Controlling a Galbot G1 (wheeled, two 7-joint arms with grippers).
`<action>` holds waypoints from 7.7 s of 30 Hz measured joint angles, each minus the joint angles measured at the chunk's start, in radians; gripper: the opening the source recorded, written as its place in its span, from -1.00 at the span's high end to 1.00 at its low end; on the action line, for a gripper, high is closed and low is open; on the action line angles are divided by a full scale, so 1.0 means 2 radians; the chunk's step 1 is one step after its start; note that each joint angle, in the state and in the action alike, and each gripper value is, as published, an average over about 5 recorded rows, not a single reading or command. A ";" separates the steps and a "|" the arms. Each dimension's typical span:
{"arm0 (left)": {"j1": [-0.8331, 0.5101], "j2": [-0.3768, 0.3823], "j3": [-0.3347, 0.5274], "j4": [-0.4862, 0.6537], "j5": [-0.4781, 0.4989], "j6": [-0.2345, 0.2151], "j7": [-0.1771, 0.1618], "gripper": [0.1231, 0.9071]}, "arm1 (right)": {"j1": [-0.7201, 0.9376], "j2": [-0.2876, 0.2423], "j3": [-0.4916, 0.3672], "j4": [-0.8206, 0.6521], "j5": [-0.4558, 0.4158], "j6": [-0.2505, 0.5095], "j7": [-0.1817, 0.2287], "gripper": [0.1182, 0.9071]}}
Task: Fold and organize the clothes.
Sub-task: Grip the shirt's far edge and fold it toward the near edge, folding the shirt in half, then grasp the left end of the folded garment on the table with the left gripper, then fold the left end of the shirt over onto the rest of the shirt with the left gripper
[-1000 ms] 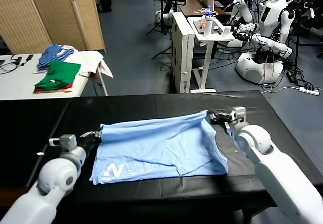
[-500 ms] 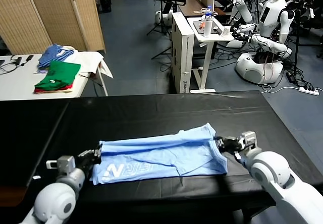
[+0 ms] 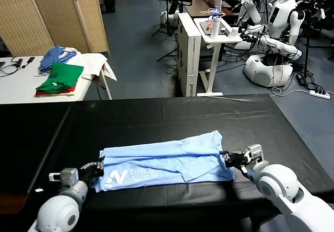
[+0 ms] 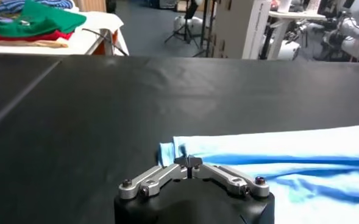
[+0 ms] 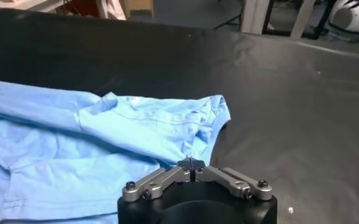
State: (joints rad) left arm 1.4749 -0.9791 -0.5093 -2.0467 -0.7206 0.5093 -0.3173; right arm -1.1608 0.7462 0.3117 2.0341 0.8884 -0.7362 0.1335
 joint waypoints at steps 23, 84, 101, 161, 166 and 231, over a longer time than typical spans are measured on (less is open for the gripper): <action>-0.017 -0.026 -0.018 -0.025 -0.031 -0.009 -0.035 -1.00 | 0.092 0.101 -0.006 -0.096 -0.064 0.040 0.018 -1.00; -0.078 -0.026 0.006 0.057 0.013 -0.036 0.010 -0.77 | 0.023 0.126 0.049 -0.067 -0.101 0.086 -0.013 -0.99; -0.011 -0.094 -0.011 0.025 0.030 -0.039 0.011 -1.00 | -0.015 0.121 0.063 -0.012 -0.103 0.086 -0.010 -1.00; 0.066 0.076 -0.153 0.026 0.091 -0.051 0.072 0.88 | -0.024 0.154 0.079 -0.001 -0.114 0.087 -0.007 -1.00; 0.058 0.055 -0.143 -0.003 0.037 -0.043 0.052 0.88 | -0.040 0.156 0.090 0.009 -0.120 0.087 -0.006 -1.00; -0.076 -0.253 0.151 0.021 -0.016 -0.039 0.007 -0.79 | -0.089 0.151 0.089 0.022 -0.147 0.088 -0.034 -1.00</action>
State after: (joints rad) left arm 1.3219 -1.4845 -0.2073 -2.0049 -0.7525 0.4313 -0.3030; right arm -1.3385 1.0482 0.4888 2.0774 0.5937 -0.5598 0.0658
